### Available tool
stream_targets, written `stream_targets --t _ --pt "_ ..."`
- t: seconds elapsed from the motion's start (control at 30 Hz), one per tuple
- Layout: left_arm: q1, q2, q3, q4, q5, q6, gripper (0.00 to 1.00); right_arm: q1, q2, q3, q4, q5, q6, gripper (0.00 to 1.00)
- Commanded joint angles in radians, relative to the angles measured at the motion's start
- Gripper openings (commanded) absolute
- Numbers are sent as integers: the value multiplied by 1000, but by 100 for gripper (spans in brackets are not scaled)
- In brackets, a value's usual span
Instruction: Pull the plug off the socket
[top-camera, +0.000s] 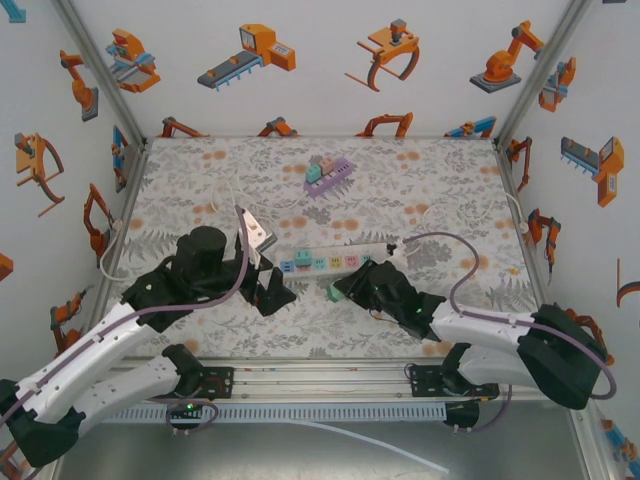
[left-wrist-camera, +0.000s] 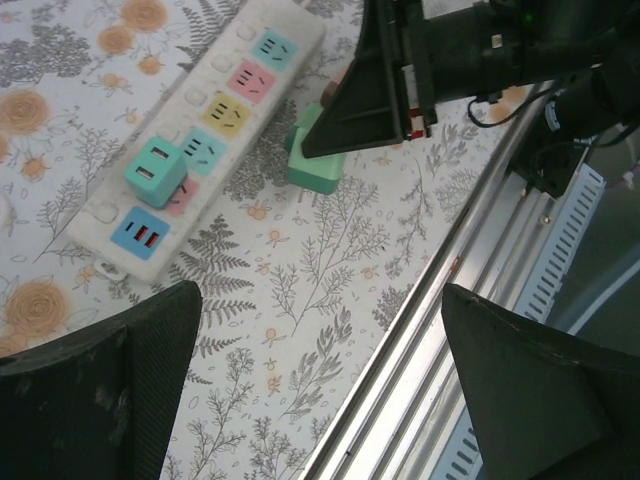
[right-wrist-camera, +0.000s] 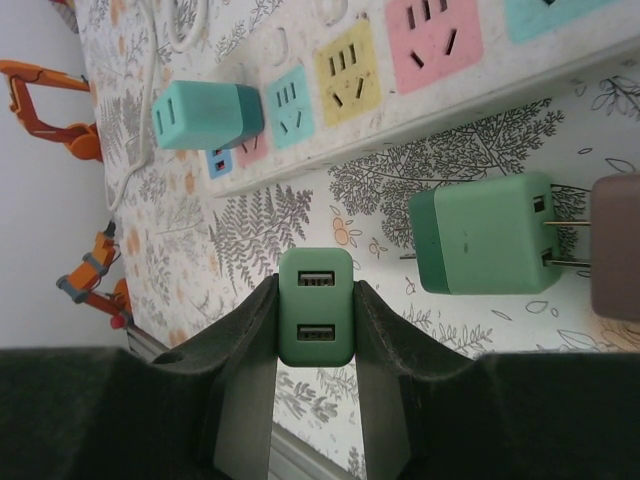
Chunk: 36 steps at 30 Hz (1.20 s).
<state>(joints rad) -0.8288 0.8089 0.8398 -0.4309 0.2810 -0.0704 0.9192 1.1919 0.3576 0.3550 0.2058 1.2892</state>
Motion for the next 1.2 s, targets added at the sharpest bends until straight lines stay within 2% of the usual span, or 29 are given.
stream_targets --t 0.0,0.2,0.4,0.73,1.17 --pt "-17 13 31 -27 57 55 99 32 77 23 121 130 44 22" --pt "-33 4 30 -40 14 72 99 78 232 72 177 177 45 24" --pt "-34 10 30 -37 -2 73 98 101 291 83 173 208 78 29" --pt "-33 19 27 -24 -10 76 98 112 227 70 68 271 85 42" --pt "-34 19 24 -24 -33 70 97 112 94 41 -53 289 82 47"
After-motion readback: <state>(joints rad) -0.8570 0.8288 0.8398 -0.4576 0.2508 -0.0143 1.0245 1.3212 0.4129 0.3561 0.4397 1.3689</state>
